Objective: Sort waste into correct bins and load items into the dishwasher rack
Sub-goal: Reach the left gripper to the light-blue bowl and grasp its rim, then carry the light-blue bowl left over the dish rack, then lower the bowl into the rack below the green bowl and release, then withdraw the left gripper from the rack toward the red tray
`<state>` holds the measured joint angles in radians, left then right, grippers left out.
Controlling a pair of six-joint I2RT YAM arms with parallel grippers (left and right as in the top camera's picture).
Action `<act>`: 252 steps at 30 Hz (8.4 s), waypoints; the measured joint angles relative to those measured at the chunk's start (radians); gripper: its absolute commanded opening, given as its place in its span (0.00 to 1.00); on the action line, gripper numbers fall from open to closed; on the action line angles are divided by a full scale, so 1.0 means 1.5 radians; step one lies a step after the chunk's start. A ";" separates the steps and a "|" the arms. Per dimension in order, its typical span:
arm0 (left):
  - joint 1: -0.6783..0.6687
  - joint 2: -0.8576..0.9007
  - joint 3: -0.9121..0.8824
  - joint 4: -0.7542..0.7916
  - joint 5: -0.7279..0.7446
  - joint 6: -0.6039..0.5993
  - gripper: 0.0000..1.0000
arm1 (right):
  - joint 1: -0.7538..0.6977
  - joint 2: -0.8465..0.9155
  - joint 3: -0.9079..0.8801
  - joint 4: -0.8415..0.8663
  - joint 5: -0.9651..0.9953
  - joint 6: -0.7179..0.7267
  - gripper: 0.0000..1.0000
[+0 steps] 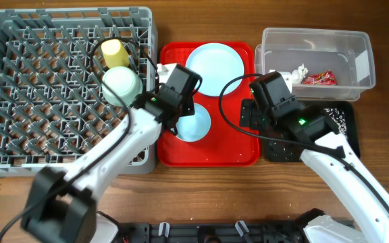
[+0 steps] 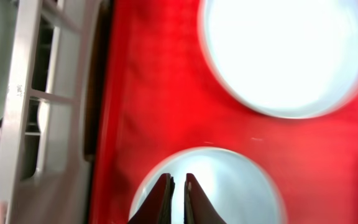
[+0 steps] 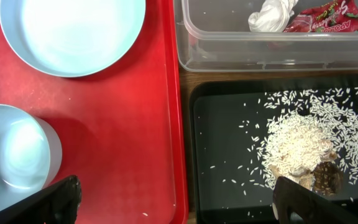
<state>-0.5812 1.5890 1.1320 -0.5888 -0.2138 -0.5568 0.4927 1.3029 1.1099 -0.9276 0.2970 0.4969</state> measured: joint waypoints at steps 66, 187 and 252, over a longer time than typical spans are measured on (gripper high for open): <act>-0.122 0.144 0.000 0.049 0.123 0.166 0.11 | 0.000 0.000 0.000 0.000 0.000 0.000 1.00; 0.801 0.082 -0.079 -0.315 0.961 0.441 0.74 | 0.000 0.000 0.000 0.000 0.000 0.000 1.00; 0.290 0.008 0.042 -0.255 0.020 0.013 0.04 | 0.000 0.000 0.000 0.000 0.000 0.000 1.00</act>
<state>-0.1459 1.6009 1.1957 -0.9707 -0.1841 -0.5365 0.4927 1.3029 1.1099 -0.9276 0.2974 0.4969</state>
